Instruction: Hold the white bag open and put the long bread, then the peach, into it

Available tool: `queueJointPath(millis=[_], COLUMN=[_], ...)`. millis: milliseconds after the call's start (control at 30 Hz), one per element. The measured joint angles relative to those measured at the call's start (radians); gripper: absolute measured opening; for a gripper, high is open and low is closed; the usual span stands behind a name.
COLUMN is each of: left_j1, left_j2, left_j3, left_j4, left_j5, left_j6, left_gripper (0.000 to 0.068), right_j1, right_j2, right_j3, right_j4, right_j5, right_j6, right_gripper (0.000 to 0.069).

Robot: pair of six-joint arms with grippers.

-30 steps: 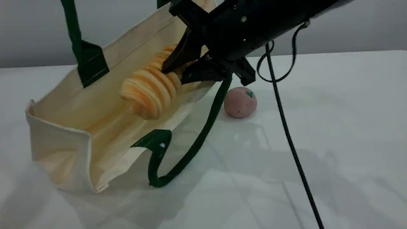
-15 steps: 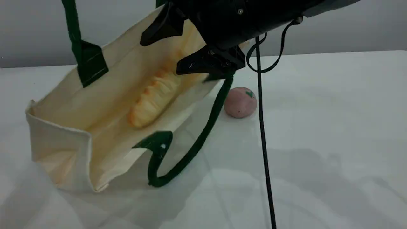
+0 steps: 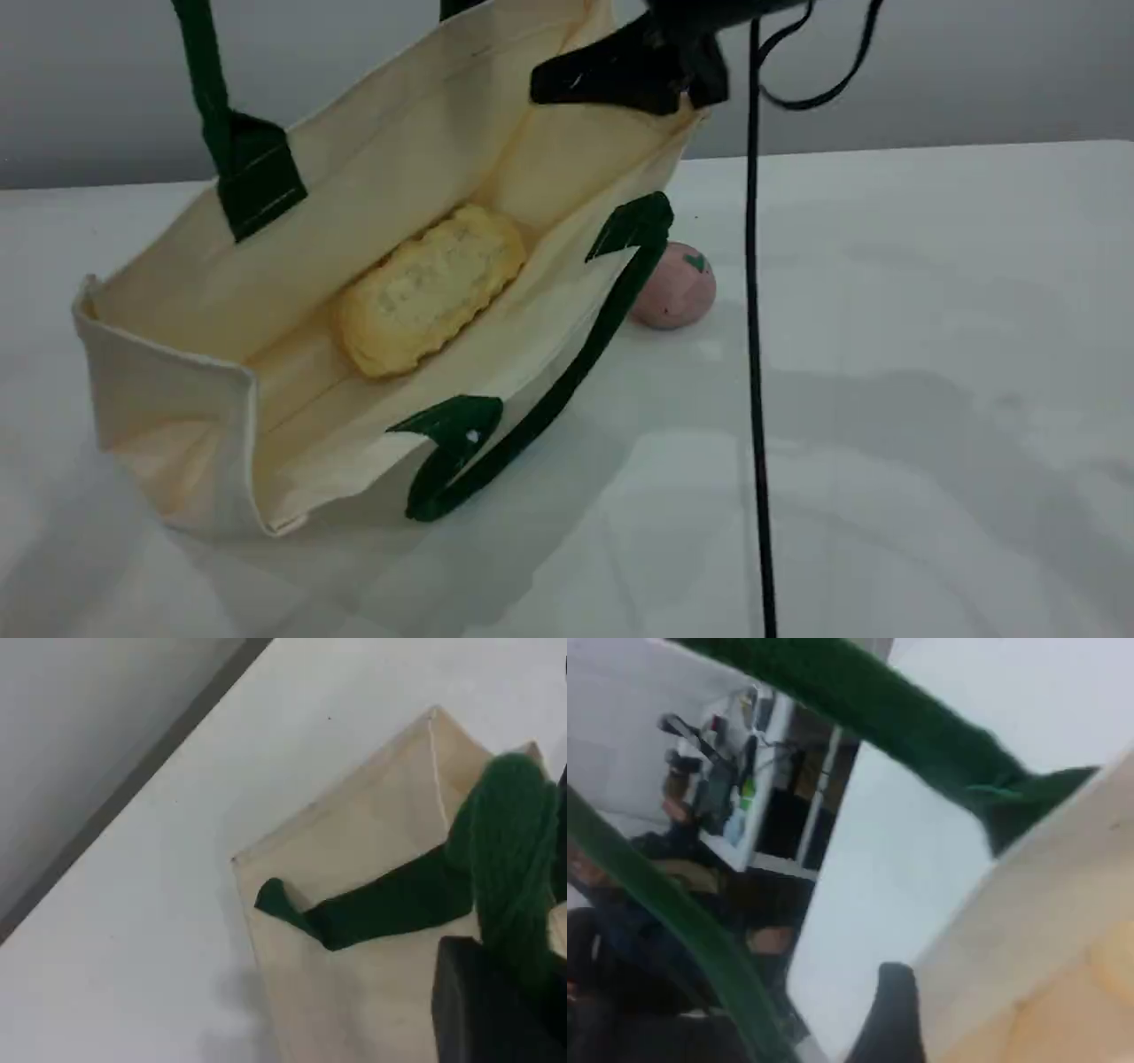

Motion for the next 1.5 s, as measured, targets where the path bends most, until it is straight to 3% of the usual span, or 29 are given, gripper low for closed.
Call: queueJointPath(millis=[200, 567, 800, 1000, 1500], left_j1=[0.068, 0.196, 0.2, 0.2, 0.2], left_j2=[-0.003, -0.043, -0.044, -0.044, -0.044], left_j3=[0.0, -0.001, -0.001, -0.001, -0.001], left_j4=[0.02, 0.02, 0.014, 0.01, 0.008], left_j5=[0.0, 0.0, 0.0, 0.0, 0.0], left_j6=[-0.028, -0.043, -0.045, -0.045, -0.045], left_gripper=[0.0089, 0.0089, 0.0089, 0.0089, 0.0089], right_j1=[-0.005, -0.006, -0.006, -0.006, -0.004], right_j2=[0.0, 0.004, 0.03, 0.086, 0.215], right_j3=[-0.034, -0.075, -0.075, -0.075, -0.077], right_j4=[-0.008, -0.206, -0.402, -0.538, -0.555], right_j5=[-0.031, -0.252, -0.395, -0.432, -0.514], right_j6=[-0.028, -0.035, 0.025, 0.076, 0.076], right_gripper=[0.058, 0.058, 0.058, 0.058, 0.058])
